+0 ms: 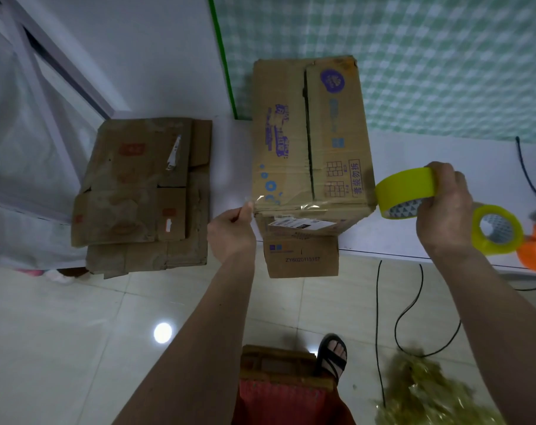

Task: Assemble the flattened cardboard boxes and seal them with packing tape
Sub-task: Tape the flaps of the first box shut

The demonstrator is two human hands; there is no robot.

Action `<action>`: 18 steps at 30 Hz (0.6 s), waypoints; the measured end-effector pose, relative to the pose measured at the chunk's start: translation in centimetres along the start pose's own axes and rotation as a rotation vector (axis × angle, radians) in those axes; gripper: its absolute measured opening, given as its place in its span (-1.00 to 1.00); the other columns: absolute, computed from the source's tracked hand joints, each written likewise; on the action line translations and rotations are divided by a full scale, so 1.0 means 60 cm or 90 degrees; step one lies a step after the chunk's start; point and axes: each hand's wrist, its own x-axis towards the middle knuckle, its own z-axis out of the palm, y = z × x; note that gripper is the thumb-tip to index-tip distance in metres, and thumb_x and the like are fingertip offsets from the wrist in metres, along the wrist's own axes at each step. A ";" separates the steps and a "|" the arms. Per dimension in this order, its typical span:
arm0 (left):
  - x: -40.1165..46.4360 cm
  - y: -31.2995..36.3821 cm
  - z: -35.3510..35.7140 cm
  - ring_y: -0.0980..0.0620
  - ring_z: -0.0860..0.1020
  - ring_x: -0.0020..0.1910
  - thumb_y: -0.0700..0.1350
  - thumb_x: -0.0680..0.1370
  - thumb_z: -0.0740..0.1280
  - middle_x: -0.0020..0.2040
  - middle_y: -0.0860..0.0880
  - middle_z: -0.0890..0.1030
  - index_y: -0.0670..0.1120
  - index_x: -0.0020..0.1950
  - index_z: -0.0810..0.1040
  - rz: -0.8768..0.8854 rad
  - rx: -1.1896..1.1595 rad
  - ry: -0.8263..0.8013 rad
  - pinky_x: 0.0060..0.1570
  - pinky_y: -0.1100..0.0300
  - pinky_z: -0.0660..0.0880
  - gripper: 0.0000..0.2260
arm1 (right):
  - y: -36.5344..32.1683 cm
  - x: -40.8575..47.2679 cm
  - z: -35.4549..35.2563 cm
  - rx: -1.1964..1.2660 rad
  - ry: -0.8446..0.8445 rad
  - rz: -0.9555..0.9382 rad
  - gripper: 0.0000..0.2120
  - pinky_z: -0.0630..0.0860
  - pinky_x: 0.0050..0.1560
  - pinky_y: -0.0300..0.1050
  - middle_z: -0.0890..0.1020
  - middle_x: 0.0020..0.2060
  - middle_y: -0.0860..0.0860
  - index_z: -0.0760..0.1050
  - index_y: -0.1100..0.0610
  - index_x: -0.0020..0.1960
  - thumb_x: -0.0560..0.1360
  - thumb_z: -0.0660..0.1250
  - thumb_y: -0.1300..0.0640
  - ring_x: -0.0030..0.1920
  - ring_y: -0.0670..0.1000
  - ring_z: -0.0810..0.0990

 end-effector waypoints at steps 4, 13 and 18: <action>0.006 0.003 -0.002 -0.16 0.33 0.43 0.17 0.44 0.44 0.45 -0.17 0.37 -0.16 0.54 0.17 -0.125 0.012 -0.020 0.36 0.00 0.32 -0.18 | 0.008 -0.003 0.005 0.017 0.009 0.009 -0.51 0.39 -0.05 0.17 0.44 0.11 0.34 0.38 0.27 0.28 0.40 0.11 0.54 0.04 0.37 0.46; -0.055 -0.010 0.049 -0.03 -0.05 0.57 -0.43 0.44 0.21 0.59 -0.10 0.06 -0.15 0.58 0.02 0.670 0.493 -0.259 0.54 0.11 -0.11 -0.25 | 0.015 -0.006 0.015 0.093 0.028 0.016 -0.46 0.39 0.06 0.02 0.46 0.16 0.29 0.39 0.19 0.33 0.42 0.10 0.52 0.13 0.28 0.46; -0.058 -0.029 0.082 -0.11 -0.27 0.55 0.04 0.52 0.28 0.59 -0.02 -0.20 -0.07 0.57 -0.23 0.671 0.681 -0.236 0.48 -0.14 -0.32 -0.17 | 0.041 -0.003 0.021 0.184 0.006 0.073 -0.44 0.43 0.11 -0.09 0.53 0.19 0.16 0.38 0.09 0.37 0.46 0.08 0.48 0.12 0.07 0.49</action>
